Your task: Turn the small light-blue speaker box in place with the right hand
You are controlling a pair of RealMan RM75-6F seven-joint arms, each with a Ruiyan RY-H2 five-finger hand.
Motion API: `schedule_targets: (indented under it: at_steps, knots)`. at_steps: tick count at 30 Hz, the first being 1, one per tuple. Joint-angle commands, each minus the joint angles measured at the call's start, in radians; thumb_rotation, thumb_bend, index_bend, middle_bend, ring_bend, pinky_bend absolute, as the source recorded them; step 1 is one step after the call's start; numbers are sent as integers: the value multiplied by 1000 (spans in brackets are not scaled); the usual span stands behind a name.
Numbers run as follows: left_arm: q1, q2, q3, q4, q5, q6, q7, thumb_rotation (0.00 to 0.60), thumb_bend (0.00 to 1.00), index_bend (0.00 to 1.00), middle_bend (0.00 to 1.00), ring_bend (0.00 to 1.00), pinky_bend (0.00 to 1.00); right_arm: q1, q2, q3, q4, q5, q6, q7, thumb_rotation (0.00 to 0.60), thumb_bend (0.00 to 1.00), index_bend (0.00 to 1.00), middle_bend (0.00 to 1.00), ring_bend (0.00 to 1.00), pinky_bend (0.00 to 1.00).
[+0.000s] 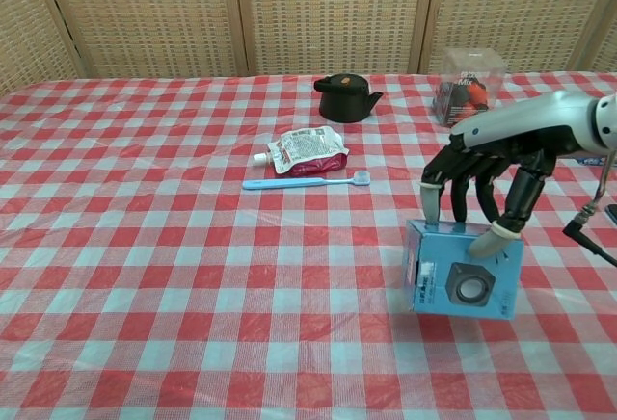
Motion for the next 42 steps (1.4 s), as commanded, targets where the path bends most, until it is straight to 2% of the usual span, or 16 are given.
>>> schedule_targets:
  at_steps: [1, 3, 7, 9, 10, 11, 12, 14, 15, 16, 19, 22, 25, 34, 38, 42]
  knots:
    - [0, 1, -1, 1, 0, 0, -2, 600, 0, 0, 0, 0, 0, 103, 43, 3, 53, 105, -185, 89, 600, 800, 509, 546, 543, 526]
    - [-1, 3, -2, 2, -2, -1, -5, 600, 0, 0, 0, 0, 0, 138, 41, -18, 87, 127, -259, 113, 600, 806, 509, 546, 544, 526]
    - [-2, 3, -2, 3, -4, -4, -7, 600, 0, 0, 0, 0, 0, 180, 30, -48, 136, 143, -333, 146, 600, 810, 509, 548, 549, 527]
    - [-3, 3, -1, 2, -4, -6, -5, 600, 0, 0, 0, 0, 0, 195, 19, -70, 164, 139, -338, 156, 600, 801, 504, 544, 548, 526]
    - [-3, 3, -1, 2, -4, -5, -4, 600, 0, 0, 0, 0, 0, 199, 9, -85, 177, 135, -323, 155, 600, 762, 474, 517, 523, 506]
    - [-2, 2, -1, 1, -4, -4, -3, 600, 0, 0, 0, 0, 0, 203, 3, -97, 182, 134, -309, 156, 600, 712, 432, 478, 476, 458]
    - [-2, 2, -1, 1, -4, -4, -1, 600, 0, 0, 0, 0, 0, 205, -4, -112, 187, 128, -281, 152, 600, 596, 340, 380, 359, 338]
    - [-2, 1, 0, 1, -5, -4, 1, 600, 0, 0, 0, 0, 0, 207, -14, -136, 189, 121, -223, 137, 600, 294, 130, 135, 84, 70]
    - [-2, 0, 0, 1, -4, -4, 2, 600, 0, 0, 0, 0, 0, 207, -18, -148, 190, 120, -190, 128, 600, 226, 94, 89, 45, 36]
    - [-3, 0, 1, 1, -4, -4, 4, 600, 0, 0, 0, 0, 0, 207, -23, -157, 189, 123, -156, 119, 600, 119, 41, 29, 4, 6]
    - [-2, -2, 1, -1, -2, -2, 8, 600, 0, 0, 0, 0, 0, 208, -40, -192, 185, 140, -38, 69, 600, 17, 5, 0, 0, 0]
    - [-1, -2, 2, -1, -1, 0, 7, 600, 0, 0, 0, 0, 0, 198, -55, -206, 166, 158, 88, 12, 600, 0, 0, 0, 0, 0]
    - [-1, -2, 2, -1, 0, 2, 5, 600, 0, 0, 0, 0, 0, 184, -52, -197, 136, 173, 157, -8, 600, 0, 0, 0, 0, 0]
    - [2, 4, 2, -2, 6, 8, -7, 600, 0, 0, 0, 0, 0, 124, 48, -157, 30, 102, 240, 0, 600, 0, 0, 0, 0, 0]
    - [7, 7, 4, -2, 19, 18, -19, 600, 0, 0, 0, 0, 0, 33, 75, -170, 26, -68, 405, -36, 600, 0, 0, 0, 0, 0]
    - [12, 7, 7, 2, 38, 33, -26, 600, 0, 0, 0, 0, 0, -90, 58, -204, 81, -269, 598, -14, 600, 0, 0, 0, 0, 0]
